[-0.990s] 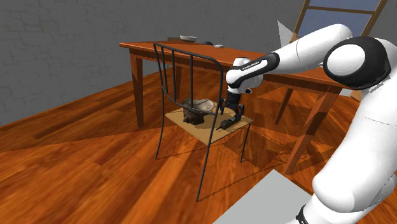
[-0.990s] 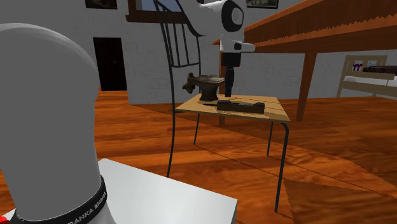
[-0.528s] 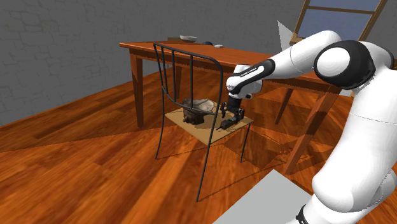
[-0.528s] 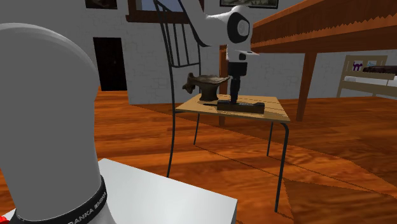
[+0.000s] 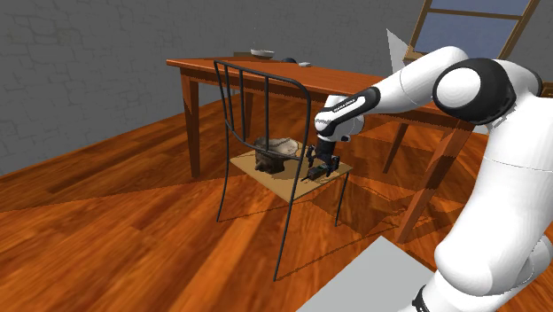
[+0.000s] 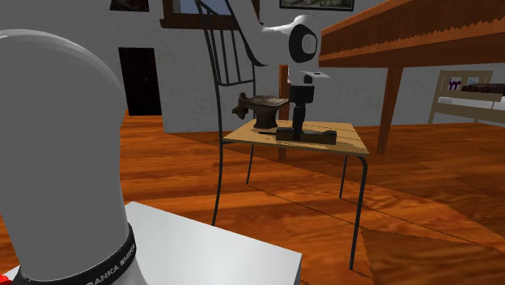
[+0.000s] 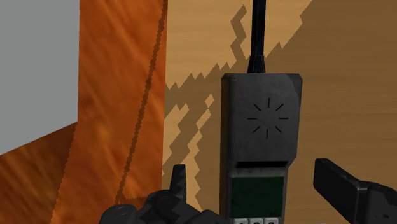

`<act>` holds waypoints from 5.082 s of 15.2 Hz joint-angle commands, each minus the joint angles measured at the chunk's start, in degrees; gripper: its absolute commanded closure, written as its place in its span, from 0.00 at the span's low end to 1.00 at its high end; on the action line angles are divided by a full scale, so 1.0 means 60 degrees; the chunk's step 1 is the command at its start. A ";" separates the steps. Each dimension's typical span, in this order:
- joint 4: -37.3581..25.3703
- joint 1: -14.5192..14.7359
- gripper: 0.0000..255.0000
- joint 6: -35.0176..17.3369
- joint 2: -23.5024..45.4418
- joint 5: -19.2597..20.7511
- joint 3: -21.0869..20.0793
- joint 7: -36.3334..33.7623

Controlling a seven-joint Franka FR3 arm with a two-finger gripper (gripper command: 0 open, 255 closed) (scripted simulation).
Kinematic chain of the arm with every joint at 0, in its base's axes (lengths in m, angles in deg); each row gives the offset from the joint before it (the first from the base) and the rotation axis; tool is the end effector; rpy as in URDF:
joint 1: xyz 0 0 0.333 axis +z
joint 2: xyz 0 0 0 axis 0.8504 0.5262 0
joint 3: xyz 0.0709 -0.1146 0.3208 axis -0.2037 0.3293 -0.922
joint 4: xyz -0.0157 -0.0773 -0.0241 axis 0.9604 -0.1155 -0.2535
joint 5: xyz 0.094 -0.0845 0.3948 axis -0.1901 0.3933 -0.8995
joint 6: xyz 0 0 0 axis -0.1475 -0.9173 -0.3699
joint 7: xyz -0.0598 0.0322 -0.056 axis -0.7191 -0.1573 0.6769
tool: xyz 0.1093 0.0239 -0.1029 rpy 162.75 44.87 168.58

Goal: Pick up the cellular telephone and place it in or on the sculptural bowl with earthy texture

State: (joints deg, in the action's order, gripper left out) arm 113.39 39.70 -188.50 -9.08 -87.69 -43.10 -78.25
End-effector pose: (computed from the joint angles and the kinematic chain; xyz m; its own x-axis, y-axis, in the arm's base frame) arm 0.5859 -0.1712 0.2947 0.1435 -0.9894 -0.0225 -0.9896 -0.1434 -0.0053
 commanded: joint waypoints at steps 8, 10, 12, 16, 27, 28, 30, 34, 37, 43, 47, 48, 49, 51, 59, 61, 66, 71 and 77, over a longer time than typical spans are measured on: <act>0.0000 0.0000 1.00 0.0000 0.0000 0.0000 0.0000 0.0000; -0.0001 -0.0001 1.00 0.0001 0.0000 0.0000 0.0000 0.0001; 0.0000 0.0000 1.00 -0.0003 0.0002 0.0000 0.0000 0.0000; -0.0170 -0.0004 1.00 0.0453 -0.0284 -0.0007 -0.0002 -0.0003; -0.0808 -0.0012 1.00 0.1738 -0.0931 -0.0019 -0.0004 -0.0014; -0.0879 -0.0013 1.00 0.1856 -0.0979 -0.0020 -0.0004 -0.0015; -0.1027 -0.0014 1.00 0.2095 -0.1070 -0.0022 -0.0004 -0.0018; -0.1348 -0.0016 1.00 0.2576 -0.1230 -0.0024 -0.0004 -0.0024; -0.1612 -0.0017 1.00 0.2940 -0.1330 -0.0025 -0.0003 -0.0029; -0.2200 -0.0020 1.00 0.3677 -0.1479 -0.0025 -0.0002 -0.0040; -0.2640 -0.0021 1.00 0.4177 -0.1538 -0.0024 -0.0002 -0.0048; -0.2756 -0.0021 1.00 0.4303 -0.1548 -0.0024 -0.0002 -0.0051; -0.2875 -0.0021 1.00 0.4429 -0.1556 -0.0024 -0.0002 -0.0053; -0.3121 -0.0021 1.00 0.4683 -0.1565 -0.0023 -0.0002 -0.0058; -0.4394 0.0434 1.00 0.5247 -0.0870 0.0057 -0.0361 -0.0890; -0.4926 0.0673 1.00 0.5368 -0.0465 0.0118 -0.0522 -0.1293; -0.6596 0.1320 1.00 0.5818 0.0750 0.0333 -0.0861 -0.2258; -0.9040 0.2096 1.00 0.6622 0.2392 0.0627 -0.1073 -0.3131; -0.7929 0.2041 1.00 0.5723 0.2179 0.0597 -0.1064 -0.3121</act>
State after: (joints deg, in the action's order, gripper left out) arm 64.88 52.05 -153.26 4.08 -84.09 -49.51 -97.06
